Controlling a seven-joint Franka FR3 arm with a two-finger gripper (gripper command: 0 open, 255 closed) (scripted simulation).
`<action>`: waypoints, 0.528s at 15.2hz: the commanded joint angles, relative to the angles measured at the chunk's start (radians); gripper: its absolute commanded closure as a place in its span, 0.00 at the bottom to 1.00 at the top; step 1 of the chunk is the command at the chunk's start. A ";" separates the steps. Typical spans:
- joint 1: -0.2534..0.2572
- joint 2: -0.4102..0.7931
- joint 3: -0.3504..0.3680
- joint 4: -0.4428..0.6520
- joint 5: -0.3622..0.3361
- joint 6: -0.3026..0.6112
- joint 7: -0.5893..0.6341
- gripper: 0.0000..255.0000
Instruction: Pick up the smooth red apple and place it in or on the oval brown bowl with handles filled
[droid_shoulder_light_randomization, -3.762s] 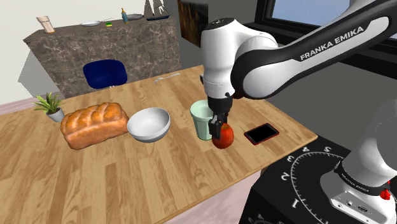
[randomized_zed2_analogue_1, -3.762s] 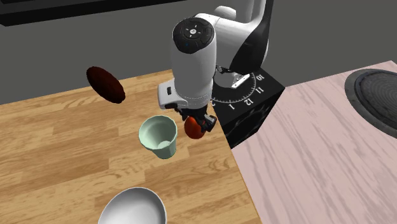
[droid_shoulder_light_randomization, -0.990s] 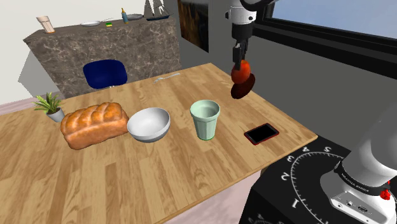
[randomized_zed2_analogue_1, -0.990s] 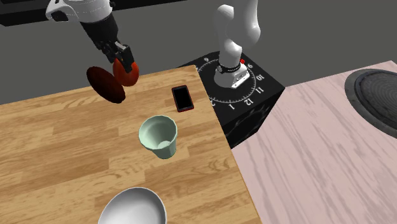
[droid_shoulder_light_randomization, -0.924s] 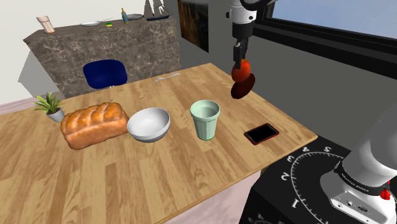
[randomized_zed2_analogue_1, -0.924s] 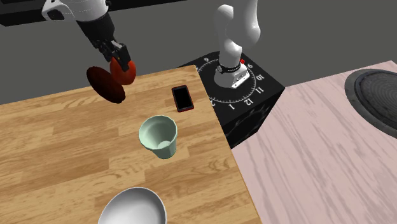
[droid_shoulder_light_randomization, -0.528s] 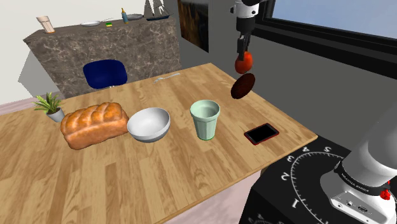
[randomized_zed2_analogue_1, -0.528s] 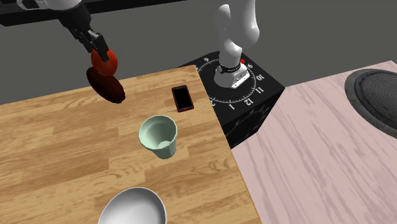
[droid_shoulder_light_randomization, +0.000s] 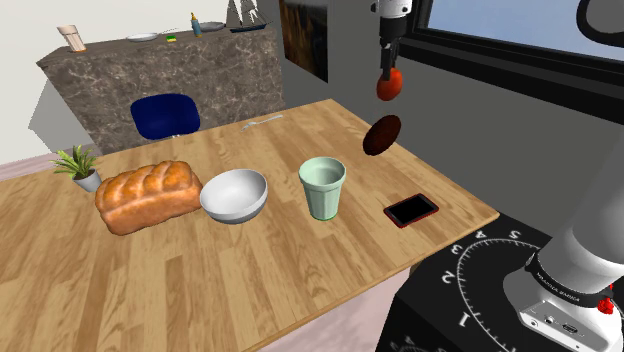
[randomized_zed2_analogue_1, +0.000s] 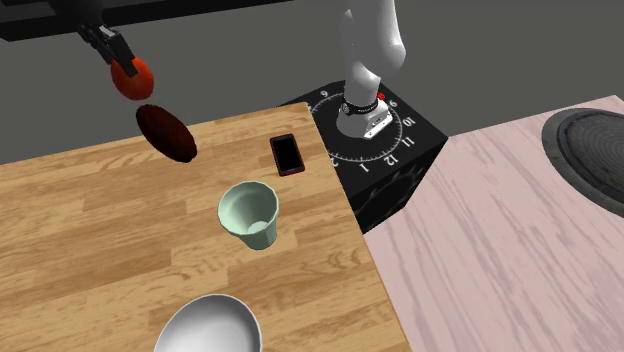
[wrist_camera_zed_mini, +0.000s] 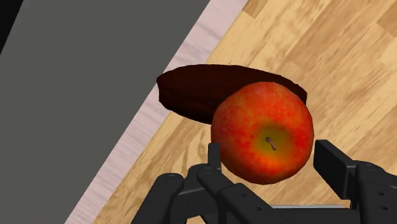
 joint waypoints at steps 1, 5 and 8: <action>-0.017 0.039 -0.010 0.044 0.003 -0.003 -0.029 1.00; -0.017 0.032 -0.010 -0.020 0.002 0.054 -0.026 1.00; -0.017 0.030 -0.010 -0.063 0.002 0.095 -0.023 1.00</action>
